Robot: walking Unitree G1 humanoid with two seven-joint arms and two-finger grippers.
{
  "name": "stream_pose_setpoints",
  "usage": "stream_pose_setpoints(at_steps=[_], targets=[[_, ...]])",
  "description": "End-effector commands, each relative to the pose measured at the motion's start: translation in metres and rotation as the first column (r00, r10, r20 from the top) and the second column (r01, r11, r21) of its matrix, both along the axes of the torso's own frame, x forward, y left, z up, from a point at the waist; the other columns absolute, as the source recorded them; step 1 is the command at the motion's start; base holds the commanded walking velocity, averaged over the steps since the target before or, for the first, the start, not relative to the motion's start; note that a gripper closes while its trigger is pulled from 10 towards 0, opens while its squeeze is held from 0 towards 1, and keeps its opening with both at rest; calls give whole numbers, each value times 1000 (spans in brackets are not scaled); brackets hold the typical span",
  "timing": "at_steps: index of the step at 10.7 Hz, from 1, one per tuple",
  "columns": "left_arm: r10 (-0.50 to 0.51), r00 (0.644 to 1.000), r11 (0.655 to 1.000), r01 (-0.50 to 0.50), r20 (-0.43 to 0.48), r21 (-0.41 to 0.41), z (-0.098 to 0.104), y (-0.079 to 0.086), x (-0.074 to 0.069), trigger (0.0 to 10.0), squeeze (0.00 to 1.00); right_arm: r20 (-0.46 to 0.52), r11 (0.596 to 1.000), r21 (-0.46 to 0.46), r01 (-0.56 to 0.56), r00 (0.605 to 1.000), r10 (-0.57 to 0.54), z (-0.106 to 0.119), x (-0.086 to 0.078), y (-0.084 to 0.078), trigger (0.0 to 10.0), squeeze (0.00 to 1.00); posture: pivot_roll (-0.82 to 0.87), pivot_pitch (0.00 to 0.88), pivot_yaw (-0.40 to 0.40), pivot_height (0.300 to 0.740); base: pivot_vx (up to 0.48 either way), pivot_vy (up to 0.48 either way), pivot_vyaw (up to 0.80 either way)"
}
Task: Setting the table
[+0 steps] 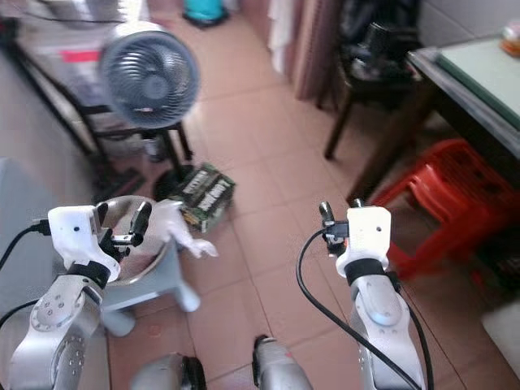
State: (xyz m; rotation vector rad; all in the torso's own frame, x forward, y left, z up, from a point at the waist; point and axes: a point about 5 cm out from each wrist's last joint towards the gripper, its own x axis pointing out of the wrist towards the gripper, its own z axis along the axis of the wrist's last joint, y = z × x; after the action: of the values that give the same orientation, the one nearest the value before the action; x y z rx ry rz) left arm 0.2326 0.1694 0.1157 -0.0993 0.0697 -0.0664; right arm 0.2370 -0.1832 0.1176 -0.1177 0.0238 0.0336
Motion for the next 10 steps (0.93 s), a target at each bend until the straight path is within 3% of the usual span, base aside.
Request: stream_pose_setpoints(at_steps=[1,10], targets=[[-16,1000,1000,16,2,-15,3,0,-2,10000,0,20,1000,2,-14,1000,14,7,-1,1,10000,0,-28,189,-2,740,0,0,-788],[-77,997,997,77,-3,-15,0,-7,-5,10000,0,1,999,-8,-48,999,48,4,-2,2,10000,0,-26,159,-3,740,28,0,-788]])
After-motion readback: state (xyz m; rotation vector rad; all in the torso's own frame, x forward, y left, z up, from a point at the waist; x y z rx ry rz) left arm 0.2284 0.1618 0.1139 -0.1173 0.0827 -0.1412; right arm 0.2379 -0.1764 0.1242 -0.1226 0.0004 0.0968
